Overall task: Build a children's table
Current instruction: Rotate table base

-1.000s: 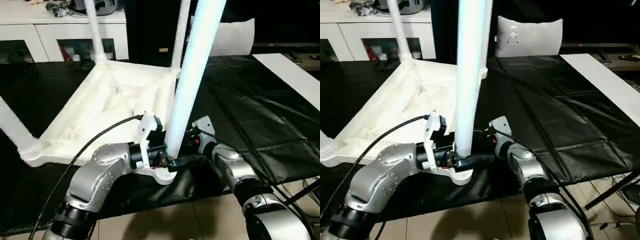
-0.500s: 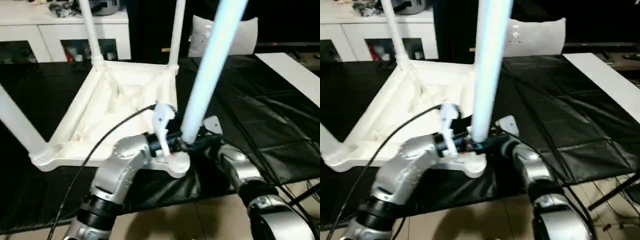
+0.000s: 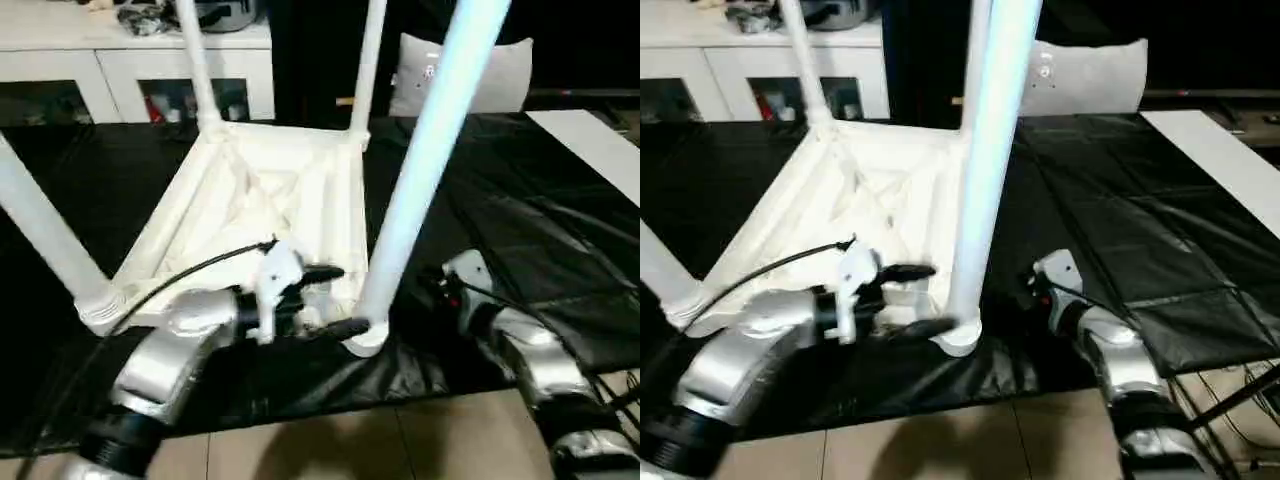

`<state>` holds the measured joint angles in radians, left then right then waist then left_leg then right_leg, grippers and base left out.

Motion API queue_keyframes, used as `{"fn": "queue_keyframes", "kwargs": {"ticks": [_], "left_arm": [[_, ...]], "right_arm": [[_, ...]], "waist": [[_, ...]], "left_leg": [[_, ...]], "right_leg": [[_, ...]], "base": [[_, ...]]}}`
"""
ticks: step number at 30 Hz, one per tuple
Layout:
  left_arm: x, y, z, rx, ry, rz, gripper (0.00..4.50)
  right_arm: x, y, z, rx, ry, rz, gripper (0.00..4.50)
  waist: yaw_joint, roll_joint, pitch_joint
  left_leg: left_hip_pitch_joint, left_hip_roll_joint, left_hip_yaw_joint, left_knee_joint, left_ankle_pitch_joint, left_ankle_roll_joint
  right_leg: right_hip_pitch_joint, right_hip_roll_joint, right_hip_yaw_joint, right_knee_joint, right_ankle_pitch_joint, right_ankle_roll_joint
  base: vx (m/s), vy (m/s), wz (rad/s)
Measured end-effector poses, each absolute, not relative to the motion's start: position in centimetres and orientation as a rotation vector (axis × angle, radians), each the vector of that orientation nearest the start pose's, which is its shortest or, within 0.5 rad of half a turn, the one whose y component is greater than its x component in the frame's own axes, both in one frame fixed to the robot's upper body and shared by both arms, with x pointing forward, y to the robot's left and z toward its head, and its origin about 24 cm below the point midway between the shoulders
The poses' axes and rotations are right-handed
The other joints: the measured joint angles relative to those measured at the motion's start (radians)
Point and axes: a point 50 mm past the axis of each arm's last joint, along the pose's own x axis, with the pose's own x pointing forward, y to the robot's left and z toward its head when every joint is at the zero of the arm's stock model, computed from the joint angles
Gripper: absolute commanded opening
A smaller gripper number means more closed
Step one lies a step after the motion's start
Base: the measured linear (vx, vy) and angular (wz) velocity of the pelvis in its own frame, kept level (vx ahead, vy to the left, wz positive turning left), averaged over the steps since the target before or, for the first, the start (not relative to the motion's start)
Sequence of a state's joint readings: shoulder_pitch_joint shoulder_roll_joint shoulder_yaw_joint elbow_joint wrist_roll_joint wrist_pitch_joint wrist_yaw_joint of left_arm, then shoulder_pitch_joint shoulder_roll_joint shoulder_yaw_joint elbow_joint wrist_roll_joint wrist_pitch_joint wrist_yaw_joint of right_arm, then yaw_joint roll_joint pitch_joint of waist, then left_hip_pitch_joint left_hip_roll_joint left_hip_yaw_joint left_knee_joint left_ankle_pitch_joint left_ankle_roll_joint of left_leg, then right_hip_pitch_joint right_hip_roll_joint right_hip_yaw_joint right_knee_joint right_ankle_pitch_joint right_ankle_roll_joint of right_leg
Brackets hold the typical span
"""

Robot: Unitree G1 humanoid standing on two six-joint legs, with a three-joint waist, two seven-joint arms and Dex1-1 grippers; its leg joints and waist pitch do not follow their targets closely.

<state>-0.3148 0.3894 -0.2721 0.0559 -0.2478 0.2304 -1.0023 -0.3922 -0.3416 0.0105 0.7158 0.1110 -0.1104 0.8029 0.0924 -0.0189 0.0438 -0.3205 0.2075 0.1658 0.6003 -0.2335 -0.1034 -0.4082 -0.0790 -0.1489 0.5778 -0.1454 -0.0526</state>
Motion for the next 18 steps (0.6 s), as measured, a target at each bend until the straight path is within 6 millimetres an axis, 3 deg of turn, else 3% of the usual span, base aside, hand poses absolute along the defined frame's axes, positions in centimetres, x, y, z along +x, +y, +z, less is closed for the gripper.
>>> {"fn": "queue_keyframes", "kwargs": {"ticks": [5,6,12,18], "left_arm": [[28.3,12.6,6.8,0.312,0.226,-1.301,3.99],[28.5,12.7,6.8,0.336,0.229,-1.305,3.74],[29.8,13.1,6.6,0.48,0.264,-1.362,3.39],[30.2,13.3,5.5,0.44,0.326,-1.423,2.82]], "right_arm": [[29.1,-21.4,2.4,-0.222,0.294,0.842,4.5],[28.9,-21.5,2.6,-0.228,0.293,0.864,4.5],[27.6,-21.6,3.5,-0.233,0.304,0.982,4.5],[26.4,-21.5,4.2,-0.201,0.322,1.08,4.5]], "waist": [[0.004,-0.002,0.0],[0.004,-0.002,0.0],[0.002,0.0,0.0],[0.009,0.0,0.0]], "left_leg": [[0.0,0.0,0.0,0.0,0.0,0.0],[0.0,0.0,0.0,0.0,0.0,0.0],[0.0,0.0,0.0,-0.001,0.0,0.0],[-0.001,0.0,0.0,-0.001,0.0,0.001]], "right_leg": [[0.0,0.0,0.0,0.0,0.0,0.0],[0.0,0.0,-0.001,0.0,0.0,0.0],[0.0,0.0,-0.001,-0.001,0.0,0.001],[0.0,0.0,-0.001,-0.002,-0.001,0.001]], "base": [[0.0,0.0,0.0],[0.0,0.0,0.0],[0.0,0.0,0.0],[0.0,0.0,0.0]]}}
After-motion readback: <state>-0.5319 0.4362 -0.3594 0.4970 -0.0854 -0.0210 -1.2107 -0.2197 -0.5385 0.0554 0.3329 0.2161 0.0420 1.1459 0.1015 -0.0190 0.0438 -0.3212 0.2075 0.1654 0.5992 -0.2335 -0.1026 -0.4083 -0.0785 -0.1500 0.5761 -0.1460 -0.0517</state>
